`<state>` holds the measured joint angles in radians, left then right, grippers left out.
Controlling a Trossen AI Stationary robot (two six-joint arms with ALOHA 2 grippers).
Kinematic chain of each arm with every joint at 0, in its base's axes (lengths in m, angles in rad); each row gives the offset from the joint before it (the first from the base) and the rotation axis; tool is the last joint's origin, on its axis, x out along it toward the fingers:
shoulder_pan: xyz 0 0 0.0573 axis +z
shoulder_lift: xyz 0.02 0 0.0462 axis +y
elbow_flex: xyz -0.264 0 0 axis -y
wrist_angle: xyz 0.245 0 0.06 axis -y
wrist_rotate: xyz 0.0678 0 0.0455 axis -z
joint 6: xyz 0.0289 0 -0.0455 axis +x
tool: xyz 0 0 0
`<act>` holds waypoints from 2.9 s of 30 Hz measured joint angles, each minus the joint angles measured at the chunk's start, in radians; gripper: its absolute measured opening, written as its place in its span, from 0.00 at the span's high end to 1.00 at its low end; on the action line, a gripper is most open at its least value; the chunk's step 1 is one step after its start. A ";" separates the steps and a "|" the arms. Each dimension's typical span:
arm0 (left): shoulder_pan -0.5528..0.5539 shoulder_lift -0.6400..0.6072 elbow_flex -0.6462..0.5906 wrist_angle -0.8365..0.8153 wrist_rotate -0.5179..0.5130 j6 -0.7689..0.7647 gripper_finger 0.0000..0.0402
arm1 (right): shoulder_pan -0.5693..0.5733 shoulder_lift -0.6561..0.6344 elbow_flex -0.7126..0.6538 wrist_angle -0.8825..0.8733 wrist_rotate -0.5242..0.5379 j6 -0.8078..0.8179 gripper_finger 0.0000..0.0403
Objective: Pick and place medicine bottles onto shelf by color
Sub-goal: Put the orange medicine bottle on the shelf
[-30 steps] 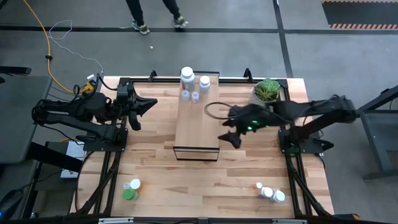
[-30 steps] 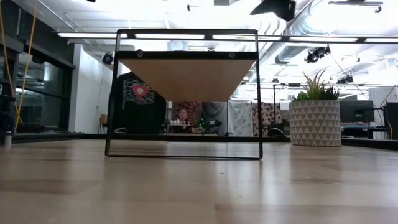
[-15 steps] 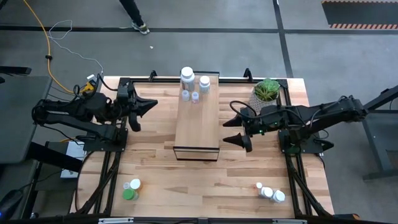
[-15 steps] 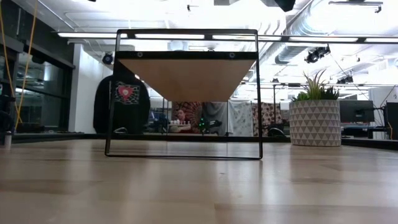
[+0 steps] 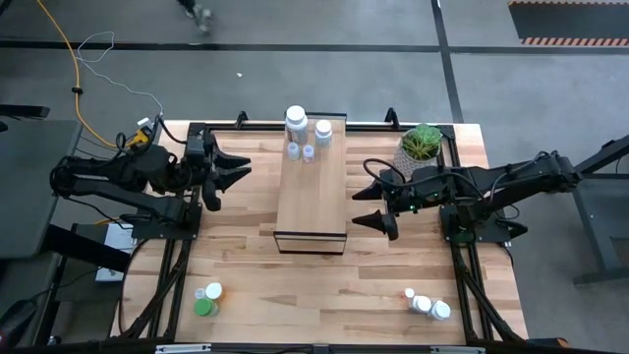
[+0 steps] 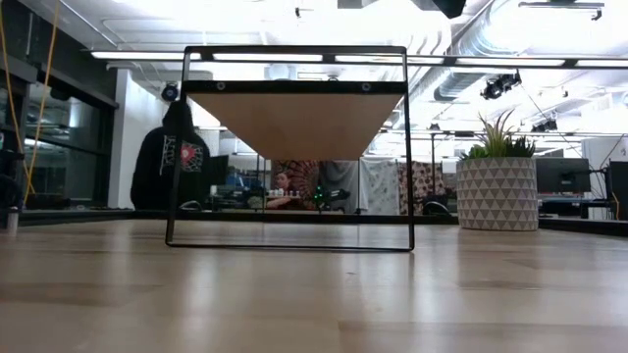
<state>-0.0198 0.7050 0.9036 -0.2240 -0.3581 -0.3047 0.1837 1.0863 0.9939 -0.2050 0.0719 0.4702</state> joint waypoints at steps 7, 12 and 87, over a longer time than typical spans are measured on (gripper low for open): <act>0.000 0.039 0.062 -0.039 0.009 0.046 0.28 | 0.002 0.000 0.000 0.000 -0.021 0.003 0.13; 0.000 0.071 0.102 -0.111 -0.009 0.047 0.11 | 0.002 0.000 0.000 0.000 -0.022 0.013 0.13; -0.690 0.722 -0.054 -0.599 0.502 -1.495 0.08 | 0.000 0.001 0.000 -0.184 -0.002 0.000 0.13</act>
<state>-0.7101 1.4269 0.8501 -0.8232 0.1444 -1.7996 0.1837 1.0870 0.9939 -0.3889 0.0702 0.4702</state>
